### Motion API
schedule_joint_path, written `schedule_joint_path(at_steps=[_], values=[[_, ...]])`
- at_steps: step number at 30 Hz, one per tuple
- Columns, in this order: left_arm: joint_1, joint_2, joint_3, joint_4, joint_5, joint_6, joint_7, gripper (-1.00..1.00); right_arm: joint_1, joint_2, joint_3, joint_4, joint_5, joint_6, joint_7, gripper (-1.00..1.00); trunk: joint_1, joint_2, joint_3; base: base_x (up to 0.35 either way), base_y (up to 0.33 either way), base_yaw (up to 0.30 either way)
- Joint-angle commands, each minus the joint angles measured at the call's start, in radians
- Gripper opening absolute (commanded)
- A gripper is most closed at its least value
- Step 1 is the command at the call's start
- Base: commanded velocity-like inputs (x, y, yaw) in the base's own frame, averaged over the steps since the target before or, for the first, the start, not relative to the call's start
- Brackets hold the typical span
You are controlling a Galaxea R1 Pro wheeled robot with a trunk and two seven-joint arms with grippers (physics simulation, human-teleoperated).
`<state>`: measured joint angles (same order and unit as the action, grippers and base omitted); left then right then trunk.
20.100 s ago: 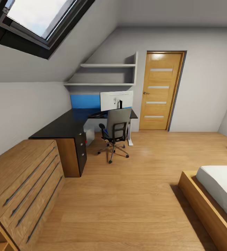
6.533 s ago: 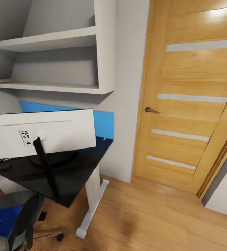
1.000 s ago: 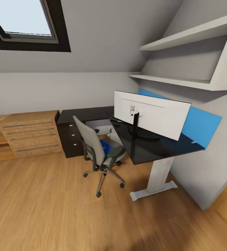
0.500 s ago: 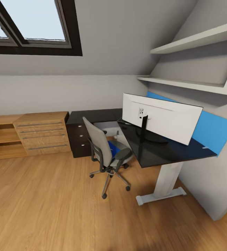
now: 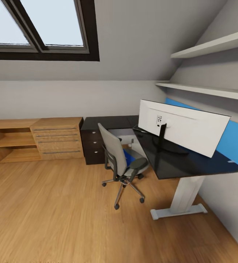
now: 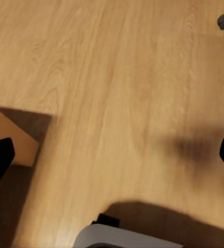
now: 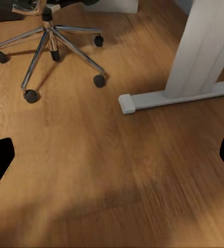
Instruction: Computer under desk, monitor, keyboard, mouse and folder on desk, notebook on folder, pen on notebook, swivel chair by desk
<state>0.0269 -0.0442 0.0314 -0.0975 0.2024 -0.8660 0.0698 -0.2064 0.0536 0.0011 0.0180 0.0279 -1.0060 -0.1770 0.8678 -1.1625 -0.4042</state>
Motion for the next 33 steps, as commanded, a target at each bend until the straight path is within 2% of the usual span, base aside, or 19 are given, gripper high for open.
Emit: schedule_joint_path(at_steps=[1,5,9,12,14,18,19,32,33], values=[[0.001,0.000,0.003,-0.002,-0.006,-0.001,0.007,1.00,-0.001,0.002,0.000,0.002,0.003,-0.003,-0.005,1.00,0.000,-0.001,-0.001,0.000,0.000,0.258],[0.001,0.001,0.004,-0.002,-0.006,-0.002,0.008,1.00,-0.002,0.014,0.000,0.002,0.003,-0.003,-0.005,1.00,0.000,-0.001,-0.001,0.000,0.000,0.268],[0.001,0.000,0.004,-0.002,-0.006,-0.010,0.008,1.00,-0.002,0.016,0.000,0.002,0.004,-0.003,-0.002,1.00,0.000,-0.001,-0.002,0.000,0.000,0.148],[0.001,-0.002,0.005,-0.002,-0.005,-0.042,0.008,1.00,-0.001,0.015,-0.001,0.002,0.004,-0.003,0.000,1.00,0.000,-0.001,-0.002,0.000,0.000,0.036],[0.001,-0.009,0.005,-0.002,-0.005,-0.102,0.009,1.00,-0.001,0.010,0.000,0.002,0.004,-0.004,0.001,1.00,0.004,-0.008,-0.005,0.000,0.000,0.008],[0.001,-0.013,0.005,-0.003,-0.004,-0.111,0.011,1.00,-0.001,0.009,0.000,0.002,0.004,-0.004,0.001,1.00,0.019,-0.036,-0.018,0.000,0.000,0.002],[0.001,-0.029,0.004,-0.004,-0.002,-0.110,0.013,1.00,-0.001,0.009,0.000,0.002,0.003,-0.003,-0.001,1.00,0.023,-0.043,-0.021,0.000,0.000,0.000],[0.001,-0.041,0.004,-0.004,-0.005,-0.109,0.010,1.00,-0.001,0.008,0.000,0.002,0.003,-0.003,-0.001,1.00,0.073,-0.134,-0.062,0.000,0.000,0.017],[0.001,-0.036,0.006,-0.132,-0.003,-0.022,0.010,1.00,-0.002,0.008,0.000,-0.008,0.002,0.012,-0.004,1.00,0.077,-0.141,-0.065,0.000,0.000,0.000]])
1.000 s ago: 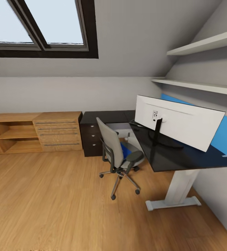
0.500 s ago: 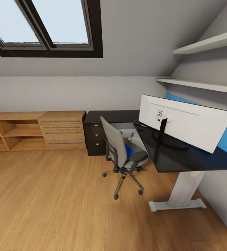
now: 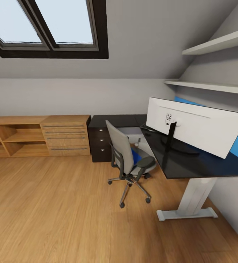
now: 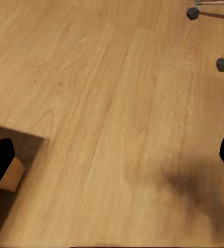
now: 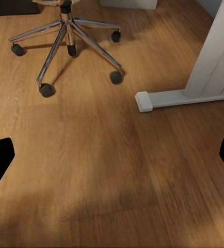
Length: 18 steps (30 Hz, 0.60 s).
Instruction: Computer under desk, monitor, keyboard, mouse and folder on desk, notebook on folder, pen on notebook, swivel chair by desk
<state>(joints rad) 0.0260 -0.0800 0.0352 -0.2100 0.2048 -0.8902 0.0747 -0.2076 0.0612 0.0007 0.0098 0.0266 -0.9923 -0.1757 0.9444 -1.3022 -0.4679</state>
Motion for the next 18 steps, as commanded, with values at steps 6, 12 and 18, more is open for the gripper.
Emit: schedule_joint_path(at_steps=[6,12,18], values=[[0.002,-0.007,0.001,-0.361,-0.009,0.485,0.077,1.00,-0.007,0.005,-0.002,-0.214,0.000,0.208,-0.011,1.00,0.023,-0.043,-0.020,0.000,0.000,0.000],[-0.004,-0.008,-0.001,-0.682,-0.010,0.940,0.126,1.00,-0.030,0.009,-0.001,-0.438,-0.002,0.500,-0.011,1.00,0.046,-0.085,-0.039,0.000,0.000,0.000],[-0.236,-0.045,-0.003,-0.800,-0.010,1.365,0.140,1.00,-0.116,0.023,0.002,-0.669,-0.003,0.742,-0.011,1.00,0.069,-0.127,-0.057,0.000,0.000,0.000]])
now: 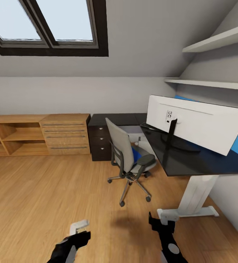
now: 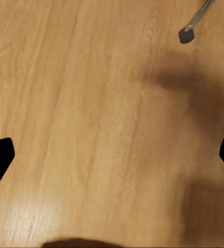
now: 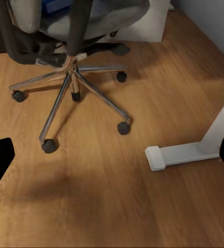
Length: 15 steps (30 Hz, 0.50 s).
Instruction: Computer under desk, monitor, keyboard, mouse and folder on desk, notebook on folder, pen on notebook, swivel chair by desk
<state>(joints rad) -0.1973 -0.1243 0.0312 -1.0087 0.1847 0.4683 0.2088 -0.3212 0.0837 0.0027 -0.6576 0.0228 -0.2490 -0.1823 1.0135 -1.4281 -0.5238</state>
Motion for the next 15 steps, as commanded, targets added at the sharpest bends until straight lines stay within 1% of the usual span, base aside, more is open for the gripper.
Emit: schedule_joint_path(at_steps=[1,3,4,6,7,10,11,14,15], values=[[-0.055,-0.006,0.001,0.007,0.010,0.041,0.007,1.00,-0.014,0.002,0.000,-0.023,0.000,0.023,-0.004,1.00,0.004,-0.008,-0.005,0.000,0.000,0.000],[-0.142,-0.015,0.002,0.045,0.011,0.104,0.008,1.00,-0.041,0.004,0.000,-0.060,-0.001,0.075,-0.004,1.00,0.012,-0.022,-0.011,0.000,0.000,0.000],[-0.231,-0.022,0.002,0.105,0.011,0.156,0.009,1.00,-0.074,0.006,0.000,-0.085,-0.003,0.135,-0.003,1.00,0.015,-0.029,-0.014,0.000,0.000,0.000],[-0.317,-0.028,0.002,0.179,0.012,0.190,0.009,1.00,-0.113,0.007,0.000,-0.102,-0.005,0.199,-0.003,1.00,0.023,-0.043,-0.020,0.000,0.000,0.000],[-0.394,-0.035,0.002,0.255,0.013,0.210,0.008,1.00,-0.154,0.008,-0.001,-0.111,-0.008,0.266,-0.002,1.00,0.027,-0.050,-0.024,0.000,0.000,0.000],[-0.477,-0.041,0.003,0.345,0.014,0.222,0.003,1.00,-0.211,0.009,-0.001,-0.112,-0.015,0.355,0.000,1.00,0.038,-0.071,-0.033,0.000,0.000,0.000],[-0.509,-0.043,0.004,0.388,0.015,0.216,-0.001,1.00,-0.240,0.009,-0.001,-0.104,-0.023,0.396,0.002,1.00,0.042,-0.078,-0.036,0.000,0.000,0.000],[-0.536,-0.045,0.004,0.439,0.016,0.180,-0.004,1.00,-0.271,0.009,-0.002,-0.087,-0.040,0.432,0.002,1.00,0.054,-0.099,-0.045,0.000,0.000,0.000],[-0.547,-0.046,0.004,0.465,0.015,0.146,-0.006,1.00,-0.286,0.007,-0.003,-0.078,-0.053,0.446,0.003,1.00,0.058,-0.106,-0.049,0.000,0.000,0.000]])
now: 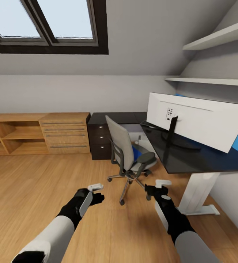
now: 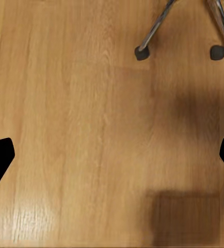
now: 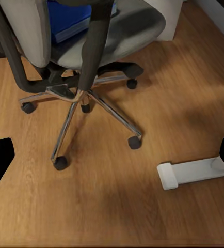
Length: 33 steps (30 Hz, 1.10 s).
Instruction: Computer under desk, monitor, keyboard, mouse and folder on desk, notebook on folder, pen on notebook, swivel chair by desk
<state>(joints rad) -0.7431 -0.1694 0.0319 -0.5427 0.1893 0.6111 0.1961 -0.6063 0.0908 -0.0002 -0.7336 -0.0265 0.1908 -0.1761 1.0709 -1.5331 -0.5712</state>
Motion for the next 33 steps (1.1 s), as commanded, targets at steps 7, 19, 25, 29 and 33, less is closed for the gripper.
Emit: schedule_joint_path(at_steps=[7,19,25,29,33], values=[[-0.007,0.002,0.003,0.019,0.010,-0.226,0.012,1.00,-0.025,0.001,-0.001,-0.025,-0.049,0.029,-0.005,1.00,0.027,-0.050,-0.023,0.000,0.000,0.000],[0.412,0.003,-0.035,-0.770,0.009,0.083,0.012,1.00,0.139,0.002,0.000,-0.346,-0.052,0.085,-0.008,1.00,0.073,-0.134,-0.061,0.000,0.000,0.000],[0.473,0.004,-0.039,-0.892,0.009,0.178,0.013,1.00,0.161,0.004,0.002,-0.394,-0.053,0.108,-0.008,1.00,0.096,-0.176,-0.080,0.000,0.000,0.000],[0.483,0.003,-0.039,-0.913,0.009,0.194,0.015,1.00,0.166,0.029,0.002,-0.439,-0.082,0.114,-0.008,1.00,0.111,-0.204,-0.092,0.000,0.000,0.000],[0.485,0.003,-0.040,-0.916,0.009,0.196,0.015,1.00,0.167,0.039,0.002,-0.448,-0.096,0.116,-0.009,1.00,0.127,-0.232,-0.105,0.000,0.000,0.000]])
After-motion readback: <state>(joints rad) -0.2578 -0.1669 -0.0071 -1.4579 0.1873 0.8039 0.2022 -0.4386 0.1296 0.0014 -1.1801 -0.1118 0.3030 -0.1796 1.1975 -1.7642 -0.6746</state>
